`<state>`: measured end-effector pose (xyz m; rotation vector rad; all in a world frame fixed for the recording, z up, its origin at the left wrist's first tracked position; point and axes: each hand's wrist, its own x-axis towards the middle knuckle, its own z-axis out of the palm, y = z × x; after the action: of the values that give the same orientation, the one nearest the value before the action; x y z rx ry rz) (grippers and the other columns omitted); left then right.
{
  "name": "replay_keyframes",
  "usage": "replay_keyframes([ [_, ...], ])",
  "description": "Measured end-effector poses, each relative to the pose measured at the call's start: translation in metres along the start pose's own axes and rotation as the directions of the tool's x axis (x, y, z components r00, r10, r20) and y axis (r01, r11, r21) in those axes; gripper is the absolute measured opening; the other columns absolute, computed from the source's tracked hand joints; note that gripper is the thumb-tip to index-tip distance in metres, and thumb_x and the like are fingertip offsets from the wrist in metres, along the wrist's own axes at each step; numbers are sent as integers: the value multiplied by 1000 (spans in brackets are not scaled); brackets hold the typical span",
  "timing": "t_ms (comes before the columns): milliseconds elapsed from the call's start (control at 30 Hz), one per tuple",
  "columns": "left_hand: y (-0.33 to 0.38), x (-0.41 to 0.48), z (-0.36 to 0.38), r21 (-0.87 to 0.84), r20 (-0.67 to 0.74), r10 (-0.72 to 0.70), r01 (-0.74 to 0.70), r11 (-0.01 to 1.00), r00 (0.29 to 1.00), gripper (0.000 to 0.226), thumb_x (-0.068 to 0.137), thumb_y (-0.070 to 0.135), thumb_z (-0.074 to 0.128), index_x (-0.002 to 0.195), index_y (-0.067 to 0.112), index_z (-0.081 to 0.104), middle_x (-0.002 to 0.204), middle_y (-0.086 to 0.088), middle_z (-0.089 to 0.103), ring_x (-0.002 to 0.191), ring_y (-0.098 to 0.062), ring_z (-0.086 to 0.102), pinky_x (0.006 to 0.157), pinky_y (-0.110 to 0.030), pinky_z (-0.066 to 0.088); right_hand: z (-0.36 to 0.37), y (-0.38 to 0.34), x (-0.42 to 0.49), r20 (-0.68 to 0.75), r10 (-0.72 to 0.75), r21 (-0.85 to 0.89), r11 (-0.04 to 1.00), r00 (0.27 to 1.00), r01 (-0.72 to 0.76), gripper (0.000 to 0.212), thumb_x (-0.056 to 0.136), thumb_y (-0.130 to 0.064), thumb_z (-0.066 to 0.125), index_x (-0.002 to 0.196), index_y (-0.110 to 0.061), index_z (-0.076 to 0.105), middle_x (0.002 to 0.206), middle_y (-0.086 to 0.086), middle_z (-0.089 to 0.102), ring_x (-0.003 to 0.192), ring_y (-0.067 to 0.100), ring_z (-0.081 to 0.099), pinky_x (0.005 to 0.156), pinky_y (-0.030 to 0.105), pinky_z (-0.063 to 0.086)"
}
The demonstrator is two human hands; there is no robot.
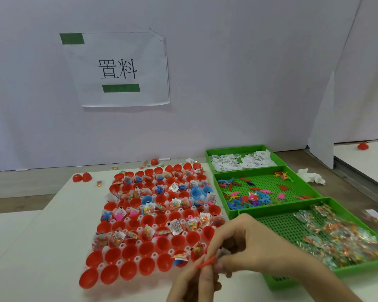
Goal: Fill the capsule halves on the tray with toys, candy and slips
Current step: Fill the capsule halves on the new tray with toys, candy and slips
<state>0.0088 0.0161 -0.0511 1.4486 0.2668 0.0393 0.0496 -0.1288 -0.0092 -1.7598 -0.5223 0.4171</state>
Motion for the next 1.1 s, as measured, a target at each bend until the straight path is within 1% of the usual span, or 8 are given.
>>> replay_keyframes([
  [33, -9, 0, -3, 92, -49, 150, -145, 985, 987, 26, 86, -12, 58, 73, 8, 70, 49, -6, 64, 45, -10, 60, 46, -9, 44, 1, 0, 0, -10, -2, 1, 1000, 1000, 2, 14, 82, -7, 80, 91, -17, 78, 76, 6, 71, 69, 18, 67, 66, 29, 56],
  [100, -12, 17, -18, 187, -213, 187, -148, 971, 959, 25, 82, -10, 63, 70, 11, 70, 58, -3, 69, 47, -9, 63, 48, -10, 47, 4, 1, 1, -82, -15, -33, 999, 997, 12, 16, 80, -9, 81, 92, -18, 78, 78, 8, 73, 67, 17, 67, 63, 28, 55],
  [200, -16, 16, -23, 68, -188, 154, -144, 987, 970, 21, 82, -8, 66, 67, 7, 68, 59, -7, 70, 47, -16, 65, 48, -14, 51, 4, 1, 1, -245, -41, -90, 996, 969, 19, 22, 78, -10, 83, 96, -22, 78, 83, 14, 75, 70, 26, 71, 66, 36, 58],
  [300, -21, 4, -14, -3, -195, 236, -242, 970, 952, 28, 82, -5, 67, 59, 10, 70, 56, -12, 68, 46, -24, 65, 48, -20, 53, 2, -1, 0, -306, -61, -48, 998, 950, 48, 17, 80, -8, 82, 92, -20, 79, 80, 11, 76, 67, 20, 71, 63, 27, 57],
  [633, -24, -9, -8, -50, -191, 348, -363, 930, 918, 17, 73, 26, 62, 62, 28, 74, 60, -10, 69, 50, -24, 66, 54, -28, 57, 21, -1, 3, -242, -153, 81, 981, 958, 177, 12, 78, 0, 81, 80, -9, 73, 78, 11, 73, 69, 19, 69, 64, 25, 55],
  [767, -28, -9, -8, -32, -152, 342, -351, 936, 927, 21, 81, 15, 61, 65, 19, 74, 60, -14, 68, 51, -26, 66, 54, -29, 56, 23, 2, 4, -229, -136, 17, 989, 964, 144, 16, 77, -3, 84, 83, -15, 74, 71, -2, 66, 56, 7, 61, 55, 18, 48],
  [933, -29, -8, -8, -107, -105, 301, -312, 944, 948, 20, 89, 7, 55, 78, 3, 71, 65, -19, 70, 56, -30, 68, 54, -31, 58, 21, 4, 5, -218, -143, -67, 989, 966, 131, 17, 78, -14, 85, 90, -23, 76, 82, 4, 64, 57, 4, 48, 53, 16, 40],
  [1100, -24, -10, -4, -213, -87, 307, -318, 924, 948, 20, 72, 17, 62, 84, 0, 63, 58, -21, 67, 49, -34, 66, 48, -31, 56, 22, 7, 5, -80, -114, 36, 993, 990, 117, 22, 81, -8, 79, 93, -26, 75, 92, 17, 60, 77, 23, 55, 66, 33, 45],
])
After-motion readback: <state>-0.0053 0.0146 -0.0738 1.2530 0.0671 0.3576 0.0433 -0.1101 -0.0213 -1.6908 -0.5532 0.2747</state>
